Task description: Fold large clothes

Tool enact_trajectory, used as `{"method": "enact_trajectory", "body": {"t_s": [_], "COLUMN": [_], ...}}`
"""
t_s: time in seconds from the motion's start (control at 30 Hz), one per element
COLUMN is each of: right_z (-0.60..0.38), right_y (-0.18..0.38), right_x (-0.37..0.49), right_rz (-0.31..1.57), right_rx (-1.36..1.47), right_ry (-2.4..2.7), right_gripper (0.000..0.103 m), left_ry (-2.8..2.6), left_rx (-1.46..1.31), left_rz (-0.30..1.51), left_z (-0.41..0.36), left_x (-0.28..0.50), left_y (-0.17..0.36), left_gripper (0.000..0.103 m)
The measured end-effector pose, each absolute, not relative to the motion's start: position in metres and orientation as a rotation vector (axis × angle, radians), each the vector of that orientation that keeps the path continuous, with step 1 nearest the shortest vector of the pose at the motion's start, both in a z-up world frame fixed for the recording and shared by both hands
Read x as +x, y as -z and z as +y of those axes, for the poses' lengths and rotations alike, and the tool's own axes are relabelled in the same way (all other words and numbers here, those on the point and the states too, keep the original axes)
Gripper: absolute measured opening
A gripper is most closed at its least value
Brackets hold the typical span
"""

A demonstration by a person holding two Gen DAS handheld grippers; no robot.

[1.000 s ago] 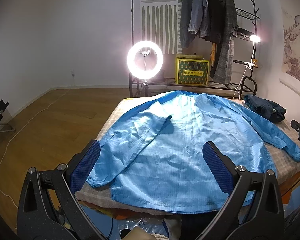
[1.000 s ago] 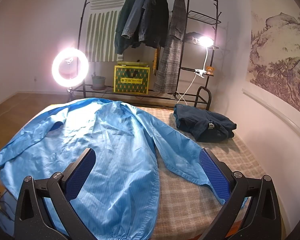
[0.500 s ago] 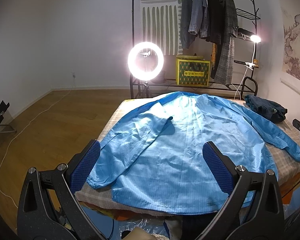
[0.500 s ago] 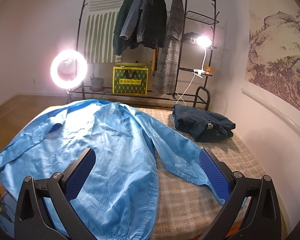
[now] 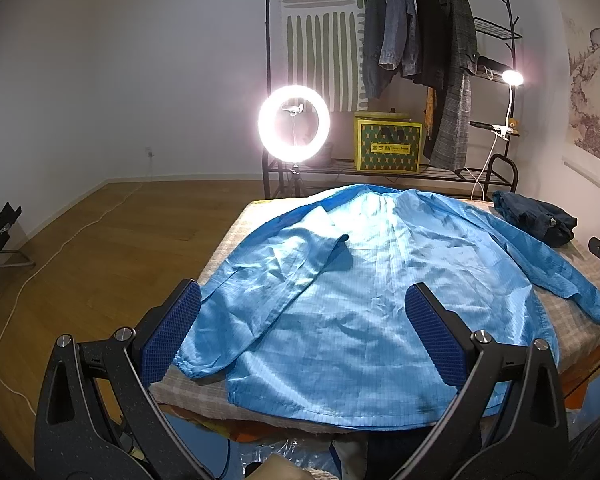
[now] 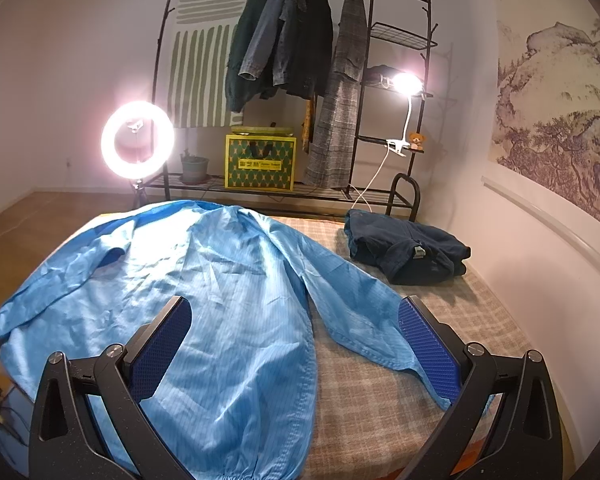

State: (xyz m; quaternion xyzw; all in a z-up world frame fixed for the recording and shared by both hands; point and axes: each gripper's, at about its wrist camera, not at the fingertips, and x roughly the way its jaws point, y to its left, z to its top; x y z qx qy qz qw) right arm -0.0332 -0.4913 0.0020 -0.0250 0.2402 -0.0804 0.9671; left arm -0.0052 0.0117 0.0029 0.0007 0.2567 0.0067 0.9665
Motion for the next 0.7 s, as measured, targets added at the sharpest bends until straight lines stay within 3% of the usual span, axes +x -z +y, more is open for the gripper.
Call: {"method": "enact_trajectory", "body": {"t_s": [0.7], "right_z": [-0.4909], "right_y": [-0.0034], "right_x": [-0.0332], "right_rz": [0.484], "right_rx": [-0.050], "right_ry": [0.164], "right_gripper": [0.103], "left_ry": [-0.015], "left_rx": [0.007], "left_rz": [0.516], "left_z": [0.0098], "left_x": [-0.0069], "left_y": [-0.0016], "left_gripper": [0.103]}}
